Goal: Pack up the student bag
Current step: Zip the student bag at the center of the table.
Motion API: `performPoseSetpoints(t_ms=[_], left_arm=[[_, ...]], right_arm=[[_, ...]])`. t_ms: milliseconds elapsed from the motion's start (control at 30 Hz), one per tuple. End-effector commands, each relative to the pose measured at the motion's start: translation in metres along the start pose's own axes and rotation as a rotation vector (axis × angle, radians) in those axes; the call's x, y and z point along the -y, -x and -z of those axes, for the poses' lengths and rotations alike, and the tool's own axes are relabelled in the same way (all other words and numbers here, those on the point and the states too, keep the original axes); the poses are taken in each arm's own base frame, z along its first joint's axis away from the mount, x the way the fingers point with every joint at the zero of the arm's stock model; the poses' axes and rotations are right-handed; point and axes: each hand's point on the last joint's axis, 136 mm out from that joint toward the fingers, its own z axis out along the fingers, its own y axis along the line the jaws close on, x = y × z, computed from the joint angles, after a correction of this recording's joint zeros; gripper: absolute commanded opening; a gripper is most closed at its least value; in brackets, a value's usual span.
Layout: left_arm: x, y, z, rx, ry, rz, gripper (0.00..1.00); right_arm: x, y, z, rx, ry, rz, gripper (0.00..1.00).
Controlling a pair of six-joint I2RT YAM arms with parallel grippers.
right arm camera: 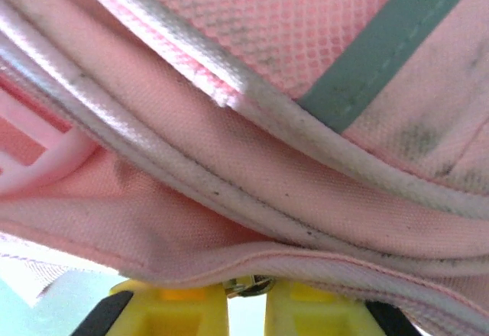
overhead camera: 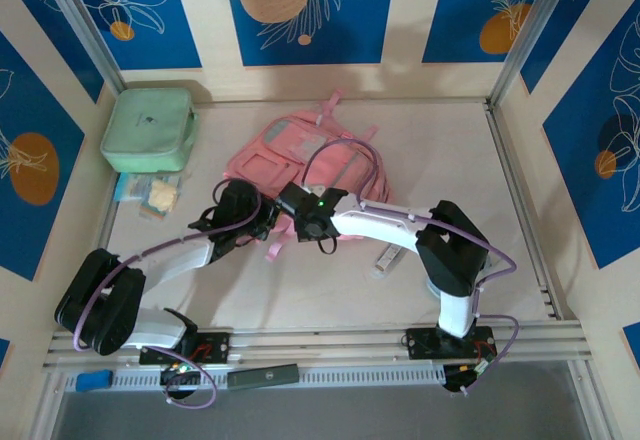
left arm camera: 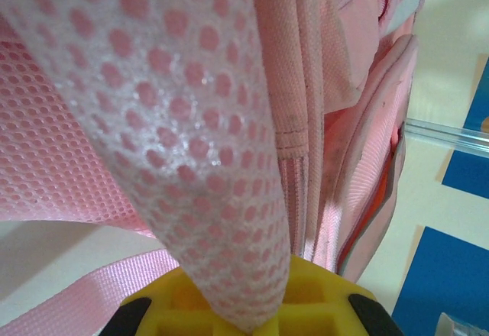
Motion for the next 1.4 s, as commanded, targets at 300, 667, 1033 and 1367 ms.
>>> performPoseSetpoints(t_ms=[300,667,1033,1367], left_arm=[[0.017,0.012,0.008,-0.004,-0.061,-0.016,0.0],[0.011,0.067,0.01,0.044,-0.022,0.002,0.0],[0.031,0.108,-0.015,-0.032,-0.069,-0.091,0.33],[-0.016,0.019,0.006,-0.026,-0.011,-0.017,0.73]], right_arm=[[0.017,0.004,0.019,0.074,0.015,0.126,0.0],[0.086,-0.044,0.018,-0.083,-0.113,-0.01,0.0],[0.011,-0.022,0.036,-0.072,0.212,0.012,0.0],[0.015,-0.02,0.024,-0.075,0.18,0.019,0.0]])
